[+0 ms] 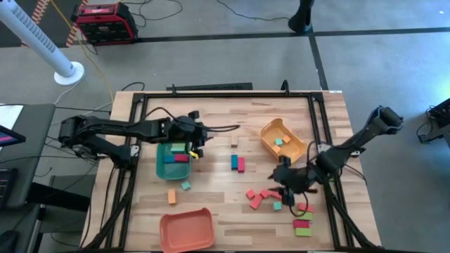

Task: Sort blocks by size
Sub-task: Put the right orange cube block into the yellow bin

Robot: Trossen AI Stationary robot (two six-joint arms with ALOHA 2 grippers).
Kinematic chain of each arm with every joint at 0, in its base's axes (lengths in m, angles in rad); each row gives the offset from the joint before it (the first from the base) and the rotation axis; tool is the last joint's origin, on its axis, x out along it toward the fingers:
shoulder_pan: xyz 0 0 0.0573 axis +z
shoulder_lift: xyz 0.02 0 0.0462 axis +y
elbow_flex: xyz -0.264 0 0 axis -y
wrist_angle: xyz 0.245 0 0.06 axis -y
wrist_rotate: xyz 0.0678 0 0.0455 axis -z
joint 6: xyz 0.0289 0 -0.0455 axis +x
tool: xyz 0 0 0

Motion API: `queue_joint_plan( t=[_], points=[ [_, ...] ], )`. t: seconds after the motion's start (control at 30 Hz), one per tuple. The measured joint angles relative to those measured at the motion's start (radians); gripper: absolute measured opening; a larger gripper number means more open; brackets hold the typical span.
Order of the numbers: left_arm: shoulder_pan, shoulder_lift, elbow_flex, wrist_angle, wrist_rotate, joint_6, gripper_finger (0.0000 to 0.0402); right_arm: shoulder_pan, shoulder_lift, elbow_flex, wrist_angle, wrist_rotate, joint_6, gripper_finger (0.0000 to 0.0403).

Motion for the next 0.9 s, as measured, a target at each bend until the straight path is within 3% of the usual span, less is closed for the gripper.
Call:
queue_joint_plan(
  t=[0.37, 0.63, 0.9],
  points=[
    [-0.090, 0.000, 0.000, 0.006, 0.019, -0.081, 0.0110, 0.093, 0.235, 0.000, 0.085, -0.005, 0.193, 0.0235],
    [-0.145, 0.000, 0.000, 0.032, 0.019, -0.121, 0.0110, 0.062, 0.334, 0.001, 0.079, -0.002, 0.221, 0.0235],
    [-0.179, 0.000, 0.000, 0.033, 0.018, -0.139, 0.0110, 0.023, 0.432, 0.079, -0.047, 0.001, 0.181, 0.0235]
  ],
)
